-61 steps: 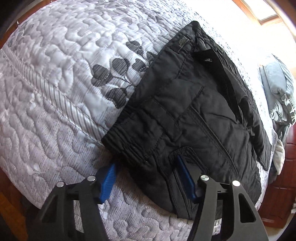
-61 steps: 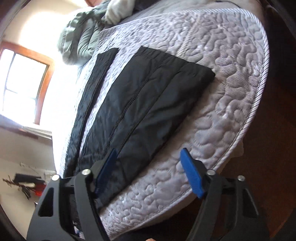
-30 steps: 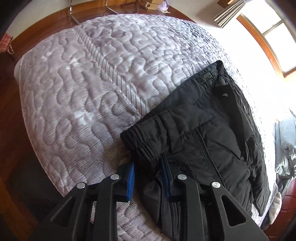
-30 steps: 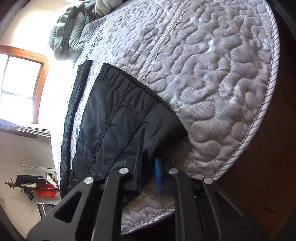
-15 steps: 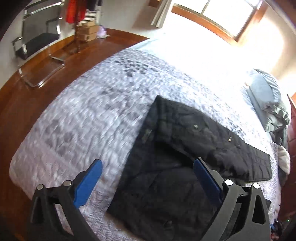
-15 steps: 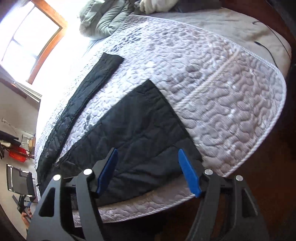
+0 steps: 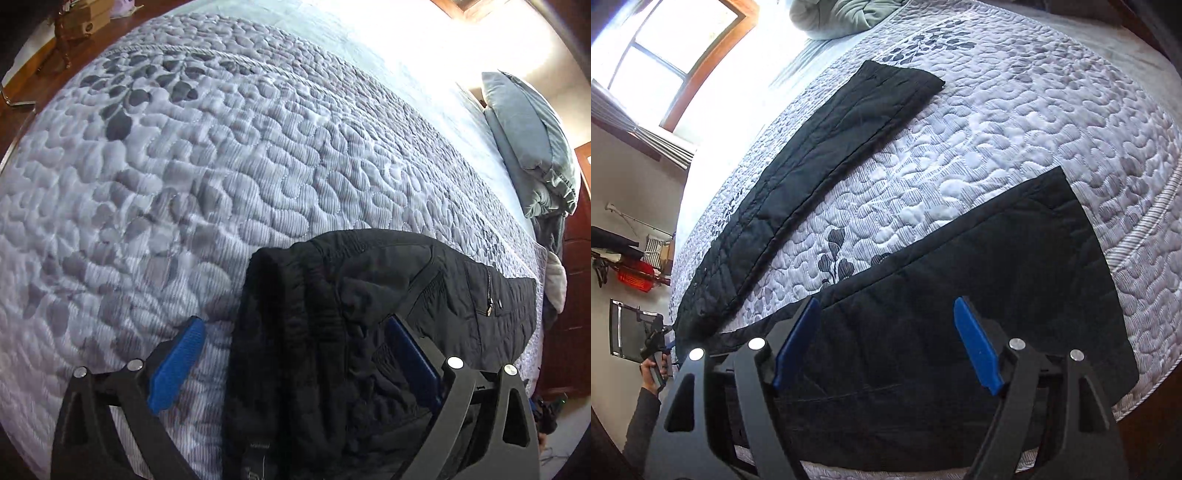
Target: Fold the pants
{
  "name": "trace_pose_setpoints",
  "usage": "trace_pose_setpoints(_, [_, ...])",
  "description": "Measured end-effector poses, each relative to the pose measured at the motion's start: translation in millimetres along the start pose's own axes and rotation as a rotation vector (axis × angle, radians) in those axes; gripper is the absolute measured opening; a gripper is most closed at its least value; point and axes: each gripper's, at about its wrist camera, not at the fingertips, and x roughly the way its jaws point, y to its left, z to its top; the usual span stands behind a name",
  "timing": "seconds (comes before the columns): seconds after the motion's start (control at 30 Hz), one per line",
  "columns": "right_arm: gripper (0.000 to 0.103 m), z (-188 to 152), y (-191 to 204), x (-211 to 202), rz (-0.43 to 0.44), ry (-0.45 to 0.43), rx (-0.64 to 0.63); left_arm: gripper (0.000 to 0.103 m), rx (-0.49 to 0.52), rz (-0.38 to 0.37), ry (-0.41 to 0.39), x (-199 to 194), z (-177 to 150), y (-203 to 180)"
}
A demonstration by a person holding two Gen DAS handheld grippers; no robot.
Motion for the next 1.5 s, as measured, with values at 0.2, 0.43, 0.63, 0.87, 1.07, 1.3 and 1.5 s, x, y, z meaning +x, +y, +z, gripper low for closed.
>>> trace_pose_setpoints(0.2, [0.076, 40, 27, 29, 0.028, 0.002, -0.058, 0.057, 0.03, -0.078, 0.054, 6, 14, -8])
trace_pose_setpoints(0.43, [0.078, 134, 63, 50, 0.093, -0.03, -0.143, 0.015, -0.063, -0.076, -0.045, -1, 16, 10])
trace_pose_setpoints(0.63, [0.08, 228, 67, 76, 0.083, 0.019, -0.177, 0.015, -0.108, -0.11, -0.061, 9, 10, 20])
trace_pose_setpoints(0.87, [0.082, 313, 54, 130, -0.005, 0.092, -0.21, 0.075, -0.097, -0.186, -0.033, 17, 21, 6])
trace_pose_setpoints(1.07, [0.082, 344, 56, 181, -0.043, 0.151, -0.299, 0.072, -0.038, -0.106, -0.013, 31, 29, -18])
trace_pose_setpoints(1.3, [0.084, 353, 53, 212, 0.001, 0.239, -0.354, 0.037, -0.056, -0.068, -0.018, 26, 24, -5])
trace_pose_setpoints(1.5, [0.011, 352, 49, 201, 0.05, 0.227, -0.327, 0.016, -0.025, 0.026, -0.054, 21, 22, -18])
